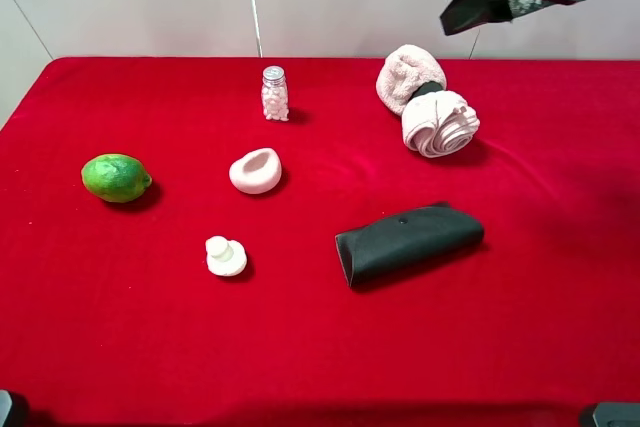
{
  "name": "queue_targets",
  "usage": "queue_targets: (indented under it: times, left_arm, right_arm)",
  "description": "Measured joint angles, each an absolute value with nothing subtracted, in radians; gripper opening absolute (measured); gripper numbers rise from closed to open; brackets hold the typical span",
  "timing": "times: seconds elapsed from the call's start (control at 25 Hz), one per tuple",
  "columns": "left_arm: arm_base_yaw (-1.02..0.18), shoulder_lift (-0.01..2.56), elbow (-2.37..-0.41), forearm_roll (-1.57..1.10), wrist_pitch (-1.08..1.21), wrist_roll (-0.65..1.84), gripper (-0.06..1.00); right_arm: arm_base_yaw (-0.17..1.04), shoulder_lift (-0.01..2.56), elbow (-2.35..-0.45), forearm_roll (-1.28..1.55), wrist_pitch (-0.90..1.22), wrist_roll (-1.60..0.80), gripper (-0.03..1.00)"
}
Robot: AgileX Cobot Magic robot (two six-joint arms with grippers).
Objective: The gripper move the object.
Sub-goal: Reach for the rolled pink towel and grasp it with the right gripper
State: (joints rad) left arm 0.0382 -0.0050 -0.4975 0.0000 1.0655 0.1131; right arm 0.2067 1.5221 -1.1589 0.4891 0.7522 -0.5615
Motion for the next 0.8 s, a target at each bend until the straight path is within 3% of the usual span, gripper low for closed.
queue_targets:
  times: [0.8]
  left_arm:
    - [0.038, -0.005, -0.497, 0.000, 1.065, 0.113, 0.97]
  right_arm:
    - [0.221, 1.813, -1.264, 0.486, 0.576, -0.562, 0.69]
